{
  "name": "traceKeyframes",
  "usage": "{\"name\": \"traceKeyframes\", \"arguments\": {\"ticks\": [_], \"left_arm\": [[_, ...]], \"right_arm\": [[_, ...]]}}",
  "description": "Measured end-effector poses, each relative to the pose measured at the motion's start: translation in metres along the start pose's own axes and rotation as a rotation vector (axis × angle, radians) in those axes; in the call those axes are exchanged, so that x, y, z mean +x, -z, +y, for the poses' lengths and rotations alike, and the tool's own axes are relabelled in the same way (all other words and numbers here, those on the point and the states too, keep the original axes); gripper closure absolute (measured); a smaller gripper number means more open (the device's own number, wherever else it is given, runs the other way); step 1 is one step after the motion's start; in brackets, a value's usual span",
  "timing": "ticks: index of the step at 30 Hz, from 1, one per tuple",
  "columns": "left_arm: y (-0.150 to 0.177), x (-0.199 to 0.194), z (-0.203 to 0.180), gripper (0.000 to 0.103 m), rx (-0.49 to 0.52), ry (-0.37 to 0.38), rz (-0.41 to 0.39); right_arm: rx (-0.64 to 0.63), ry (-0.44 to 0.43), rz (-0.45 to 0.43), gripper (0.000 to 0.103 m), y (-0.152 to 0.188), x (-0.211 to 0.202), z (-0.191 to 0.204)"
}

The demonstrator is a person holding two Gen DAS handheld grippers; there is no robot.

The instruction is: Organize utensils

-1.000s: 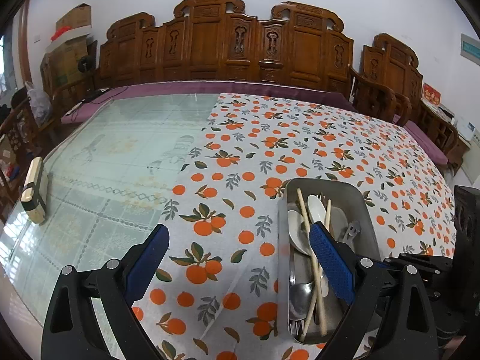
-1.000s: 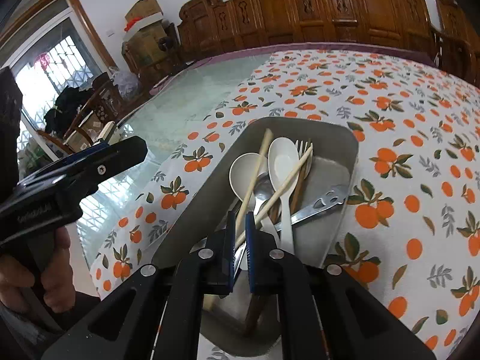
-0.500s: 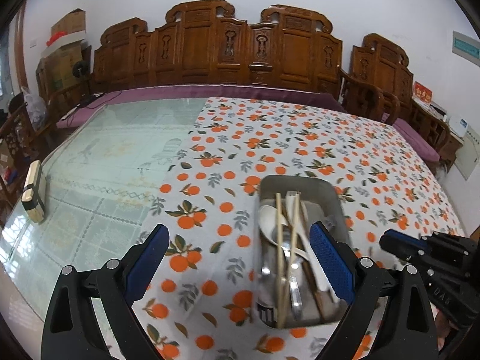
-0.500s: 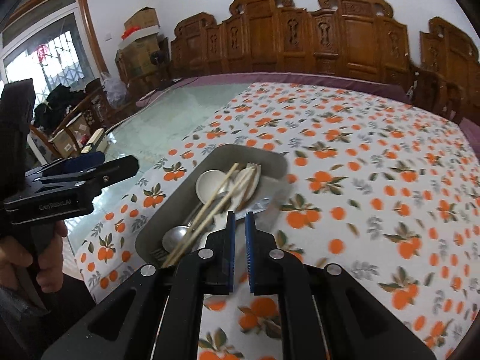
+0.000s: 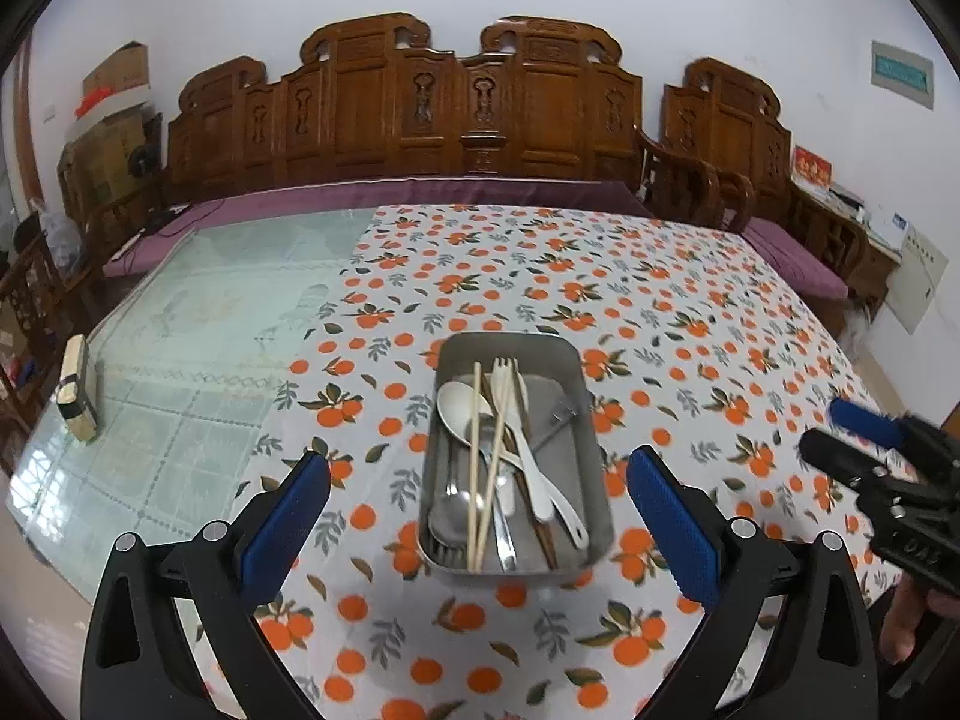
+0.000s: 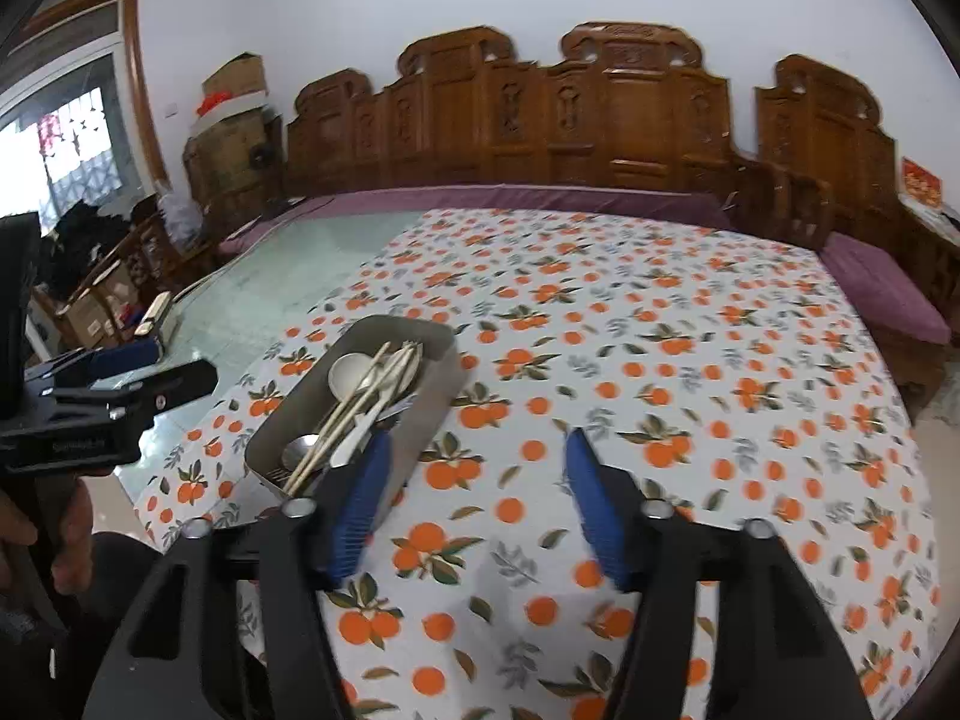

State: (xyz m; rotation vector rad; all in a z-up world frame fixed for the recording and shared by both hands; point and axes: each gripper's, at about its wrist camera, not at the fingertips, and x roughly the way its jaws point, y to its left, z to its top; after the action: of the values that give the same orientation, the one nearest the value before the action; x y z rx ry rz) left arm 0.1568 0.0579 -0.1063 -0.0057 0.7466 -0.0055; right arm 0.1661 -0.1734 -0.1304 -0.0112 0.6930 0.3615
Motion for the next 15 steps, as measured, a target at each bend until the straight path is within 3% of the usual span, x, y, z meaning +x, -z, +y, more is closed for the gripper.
{"name": "traceKeyframes", "arguments": {"ticks": [2,5,15], "left_arm": [[0.002,-0.009,-0.010,0.008,0.020,0.005,-0.003],[0.006,-0.020,-0.020,0.008,0.037,0.001,-0.008],[0.010,-0.061,-0.046,0.008,0.059,0.035,-0.052]], "right_arm": [[0.017,0.013,-0.012,0.015,0.002,-0.012,-0.004],[0.045,0.028,-0.038,0.004,0.004,-0.033,-0.011],[0.067,0.085,-0.121,0.003,0.005,-0.093,-0.016]]}}
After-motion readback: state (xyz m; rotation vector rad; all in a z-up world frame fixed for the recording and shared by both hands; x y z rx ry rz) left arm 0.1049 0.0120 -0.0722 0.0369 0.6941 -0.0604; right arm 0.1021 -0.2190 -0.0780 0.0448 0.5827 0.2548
